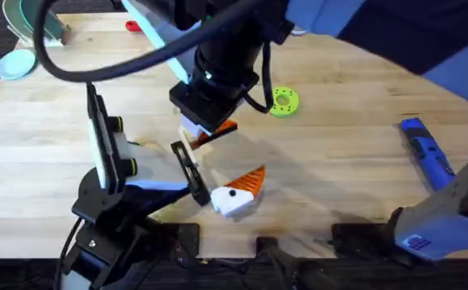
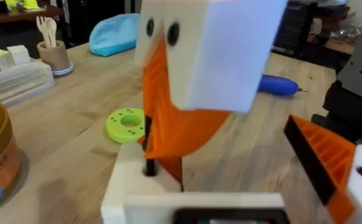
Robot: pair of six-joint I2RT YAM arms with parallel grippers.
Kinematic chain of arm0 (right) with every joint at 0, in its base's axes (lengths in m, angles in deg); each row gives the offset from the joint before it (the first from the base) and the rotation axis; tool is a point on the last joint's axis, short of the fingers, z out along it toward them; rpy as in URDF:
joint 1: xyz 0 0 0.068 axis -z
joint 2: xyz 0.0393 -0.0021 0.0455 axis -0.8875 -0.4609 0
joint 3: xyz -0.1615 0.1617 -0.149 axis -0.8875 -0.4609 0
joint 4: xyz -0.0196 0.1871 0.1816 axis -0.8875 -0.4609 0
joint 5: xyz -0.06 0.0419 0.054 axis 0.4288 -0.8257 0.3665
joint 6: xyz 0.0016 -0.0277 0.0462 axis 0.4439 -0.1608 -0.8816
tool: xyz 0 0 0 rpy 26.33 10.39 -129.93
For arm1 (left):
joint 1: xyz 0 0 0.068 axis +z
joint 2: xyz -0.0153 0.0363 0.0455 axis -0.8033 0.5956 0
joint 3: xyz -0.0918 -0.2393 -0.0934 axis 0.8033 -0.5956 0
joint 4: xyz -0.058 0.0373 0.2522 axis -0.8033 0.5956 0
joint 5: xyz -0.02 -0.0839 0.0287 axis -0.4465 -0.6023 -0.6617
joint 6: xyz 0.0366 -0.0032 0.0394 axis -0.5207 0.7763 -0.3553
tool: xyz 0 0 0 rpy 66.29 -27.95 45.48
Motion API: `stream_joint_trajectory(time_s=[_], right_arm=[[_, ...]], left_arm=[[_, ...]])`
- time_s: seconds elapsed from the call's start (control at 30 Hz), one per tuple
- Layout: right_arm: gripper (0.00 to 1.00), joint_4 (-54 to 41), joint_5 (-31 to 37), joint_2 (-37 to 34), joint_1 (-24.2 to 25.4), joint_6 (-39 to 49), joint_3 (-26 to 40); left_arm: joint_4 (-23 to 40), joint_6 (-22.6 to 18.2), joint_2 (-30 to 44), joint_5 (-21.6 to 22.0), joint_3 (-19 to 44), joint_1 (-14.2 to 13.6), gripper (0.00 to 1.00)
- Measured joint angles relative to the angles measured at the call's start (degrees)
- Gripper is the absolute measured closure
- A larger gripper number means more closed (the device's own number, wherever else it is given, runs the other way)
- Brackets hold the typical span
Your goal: Pick up the gripper from the table and insert it into the empty holder that is missing its gripper. Then pick up a screw, insert it into the mounting hole, and use the screwdriver to tighten it. Finally, clean up the table by picking up the vegetable and placing it into the bucket.
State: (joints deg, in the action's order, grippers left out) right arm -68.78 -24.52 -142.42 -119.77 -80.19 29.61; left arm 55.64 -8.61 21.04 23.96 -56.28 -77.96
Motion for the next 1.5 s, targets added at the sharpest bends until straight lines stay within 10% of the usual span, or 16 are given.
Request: stream_joint_trajectory(time_s=[0.1,0.33,0.67,1.07,1.5], right_arm=[[0.956,0.14,-0.01,0.0,0.0,-0.13,0.0],[0.073,0.05,0.78,0.02,0.28,0.55,0.02],[0.042,-1.19,0.44,4.14,3.4,2.21,0.02],[0.04,-5.21,0.94,19.41,20.35,5.39,-2.23],[0.035,8.87,-9.09,53.02,28.75,5.31,-41.23]], left_arm=[[0.0,0.02,0.0,0.0,0.0,0.0,0.009],[0.17,0.04,-0.02,0.04,0.0,0.0,0.008],[0.0,0.02,-0.02,0.0,0.0,0.0,0.009],[0.0,0.01,0.0,0.0,0.0,0.0,0.008],[0.0,0.0,0.0,0.0,0.0,0.0,0.008]])
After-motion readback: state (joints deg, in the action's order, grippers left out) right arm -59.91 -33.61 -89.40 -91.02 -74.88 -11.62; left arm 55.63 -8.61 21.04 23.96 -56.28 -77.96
